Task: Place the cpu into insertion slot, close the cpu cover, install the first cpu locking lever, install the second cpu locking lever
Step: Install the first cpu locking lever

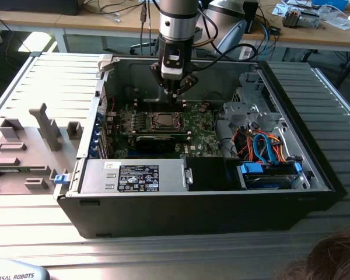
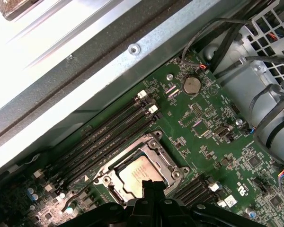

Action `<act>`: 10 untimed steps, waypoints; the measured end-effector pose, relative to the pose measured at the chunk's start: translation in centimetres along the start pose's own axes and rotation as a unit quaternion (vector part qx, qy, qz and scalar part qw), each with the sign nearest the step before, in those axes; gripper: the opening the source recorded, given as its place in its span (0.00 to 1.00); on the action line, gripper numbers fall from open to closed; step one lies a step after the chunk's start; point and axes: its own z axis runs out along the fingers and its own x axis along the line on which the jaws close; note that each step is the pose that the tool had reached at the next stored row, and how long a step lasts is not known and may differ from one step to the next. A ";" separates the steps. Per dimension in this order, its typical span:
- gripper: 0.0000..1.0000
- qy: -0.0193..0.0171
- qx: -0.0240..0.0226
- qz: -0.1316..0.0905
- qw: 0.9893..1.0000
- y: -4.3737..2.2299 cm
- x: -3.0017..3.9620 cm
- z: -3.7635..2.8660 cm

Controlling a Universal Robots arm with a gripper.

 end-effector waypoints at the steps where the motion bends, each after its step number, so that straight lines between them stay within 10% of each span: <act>1: 0.11 0.000 0.000 0.000 1.000 0.00 0.00 0.00; 10: 0.11 0.000 0.000 -0.003 1.000 0.00 0.00 0.00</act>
